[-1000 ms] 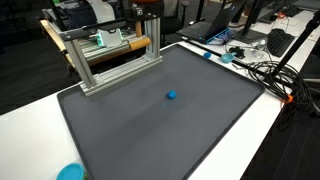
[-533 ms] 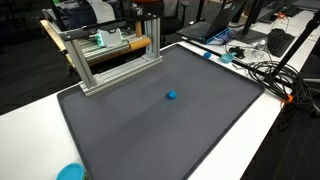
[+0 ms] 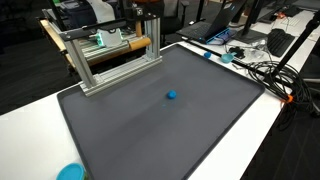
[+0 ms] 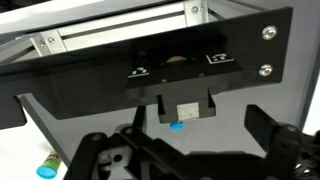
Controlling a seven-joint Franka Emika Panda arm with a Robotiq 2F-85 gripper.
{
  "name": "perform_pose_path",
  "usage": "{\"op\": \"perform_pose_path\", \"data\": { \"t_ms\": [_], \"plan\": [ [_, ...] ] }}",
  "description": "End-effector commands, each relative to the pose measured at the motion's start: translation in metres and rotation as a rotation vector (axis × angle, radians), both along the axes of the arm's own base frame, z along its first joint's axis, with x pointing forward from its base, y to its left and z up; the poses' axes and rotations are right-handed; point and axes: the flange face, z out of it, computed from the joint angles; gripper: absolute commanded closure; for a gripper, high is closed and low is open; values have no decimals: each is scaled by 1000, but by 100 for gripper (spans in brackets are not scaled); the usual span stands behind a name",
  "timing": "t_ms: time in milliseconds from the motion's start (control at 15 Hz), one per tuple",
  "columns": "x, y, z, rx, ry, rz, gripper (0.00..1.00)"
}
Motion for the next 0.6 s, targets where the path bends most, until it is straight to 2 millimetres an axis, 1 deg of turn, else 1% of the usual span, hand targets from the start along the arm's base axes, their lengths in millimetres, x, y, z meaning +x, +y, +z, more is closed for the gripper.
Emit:
{"op": "perform_pose_path", "data": {
  "t_ms": [0, 200, 400, 533],
  "plan": [
    [4, 0, -1, -25, -4, 4, 0],
    [3, -11, 1, 6, 6, 21, 0],
    [4, -15, -1, 61, 1, 62, 0],
    [5, -16, -2, 65, 5, 81, 0]
  ]
}}
